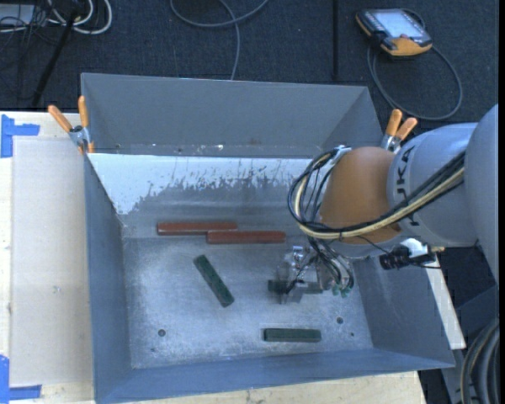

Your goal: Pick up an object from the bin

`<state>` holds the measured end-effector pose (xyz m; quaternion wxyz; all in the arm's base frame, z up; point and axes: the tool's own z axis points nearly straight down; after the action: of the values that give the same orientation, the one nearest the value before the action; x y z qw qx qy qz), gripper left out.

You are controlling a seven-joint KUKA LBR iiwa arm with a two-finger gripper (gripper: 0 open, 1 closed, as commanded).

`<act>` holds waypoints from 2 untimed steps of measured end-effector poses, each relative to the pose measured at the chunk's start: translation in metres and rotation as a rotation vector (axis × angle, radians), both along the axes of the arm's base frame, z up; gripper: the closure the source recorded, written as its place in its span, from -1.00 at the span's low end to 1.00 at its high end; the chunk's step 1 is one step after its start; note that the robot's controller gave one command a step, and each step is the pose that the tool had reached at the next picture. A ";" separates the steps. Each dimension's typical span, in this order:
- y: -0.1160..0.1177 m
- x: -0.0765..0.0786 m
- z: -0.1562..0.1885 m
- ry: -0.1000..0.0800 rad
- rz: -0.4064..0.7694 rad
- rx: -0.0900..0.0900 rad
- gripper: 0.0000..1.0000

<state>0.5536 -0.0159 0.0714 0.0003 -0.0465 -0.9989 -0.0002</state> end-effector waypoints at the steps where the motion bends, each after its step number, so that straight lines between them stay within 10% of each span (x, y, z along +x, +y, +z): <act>1: 0.010 -0.010 0.126 -0.001 0.029 0.000 1.00; 2: 0.010 -0.010 0.126 -0.001 0.029 0.000 1.00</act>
Offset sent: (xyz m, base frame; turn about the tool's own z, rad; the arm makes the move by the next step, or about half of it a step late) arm 0.0000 0.0000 0.0000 0.0000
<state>0.5431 -0.0055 0.1975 0.0000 -0.0321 -0.9995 -0.0002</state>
